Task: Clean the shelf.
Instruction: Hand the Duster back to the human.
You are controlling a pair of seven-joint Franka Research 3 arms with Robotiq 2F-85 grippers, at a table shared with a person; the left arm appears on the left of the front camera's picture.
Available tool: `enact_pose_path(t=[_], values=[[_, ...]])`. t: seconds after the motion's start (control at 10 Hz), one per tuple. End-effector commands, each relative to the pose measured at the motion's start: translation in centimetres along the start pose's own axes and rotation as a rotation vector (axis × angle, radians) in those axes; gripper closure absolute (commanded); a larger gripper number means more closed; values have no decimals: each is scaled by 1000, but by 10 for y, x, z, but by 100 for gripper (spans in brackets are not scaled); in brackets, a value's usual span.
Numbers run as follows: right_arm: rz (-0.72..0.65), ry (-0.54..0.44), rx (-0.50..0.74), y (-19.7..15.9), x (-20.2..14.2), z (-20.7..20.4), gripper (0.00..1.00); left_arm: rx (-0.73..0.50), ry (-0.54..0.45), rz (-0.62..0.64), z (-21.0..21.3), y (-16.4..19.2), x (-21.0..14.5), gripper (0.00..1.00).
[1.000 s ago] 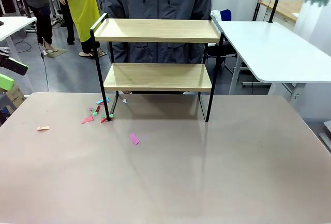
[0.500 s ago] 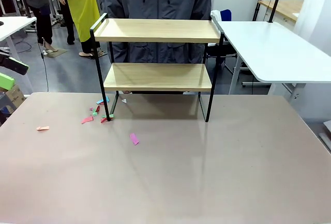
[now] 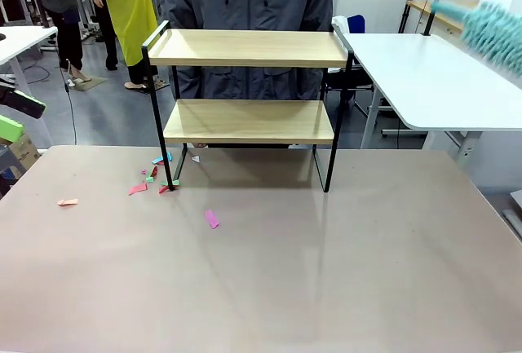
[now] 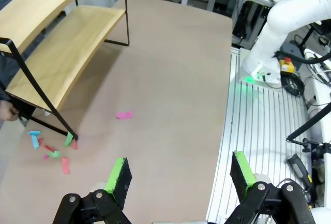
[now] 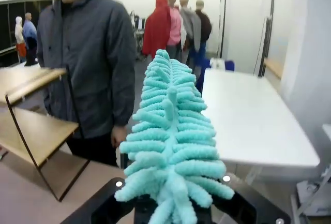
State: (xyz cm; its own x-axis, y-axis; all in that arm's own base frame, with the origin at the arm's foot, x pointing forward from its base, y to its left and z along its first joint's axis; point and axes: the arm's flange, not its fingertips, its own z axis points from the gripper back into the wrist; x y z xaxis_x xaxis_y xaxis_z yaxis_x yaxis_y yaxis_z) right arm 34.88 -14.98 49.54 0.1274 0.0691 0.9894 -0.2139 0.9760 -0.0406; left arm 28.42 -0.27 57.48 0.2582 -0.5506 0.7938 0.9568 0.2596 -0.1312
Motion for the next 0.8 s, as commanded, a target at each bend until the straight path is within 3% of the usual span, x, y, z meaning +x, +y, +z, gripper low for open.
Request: enact_pose_path(t=[0.0,0.3,0.5,0.6,0.7], values=[[-6,33,4,8,-34,-18,83,-12,-25,-20,0,1,1,0],[-49,77,42,18,-83,-31,83,-12,-25,-20,0,1,1,0],[-54,-20,88,27,-79,-38,83,-12,-25,-20,0,1,1,0],[-83,118,63,9,-75,-41,83,-12,-25,-20,0,1,1,0],[-83,118,63,9,-75,-41,83,-12,-25,-20,0,1,1,0]])
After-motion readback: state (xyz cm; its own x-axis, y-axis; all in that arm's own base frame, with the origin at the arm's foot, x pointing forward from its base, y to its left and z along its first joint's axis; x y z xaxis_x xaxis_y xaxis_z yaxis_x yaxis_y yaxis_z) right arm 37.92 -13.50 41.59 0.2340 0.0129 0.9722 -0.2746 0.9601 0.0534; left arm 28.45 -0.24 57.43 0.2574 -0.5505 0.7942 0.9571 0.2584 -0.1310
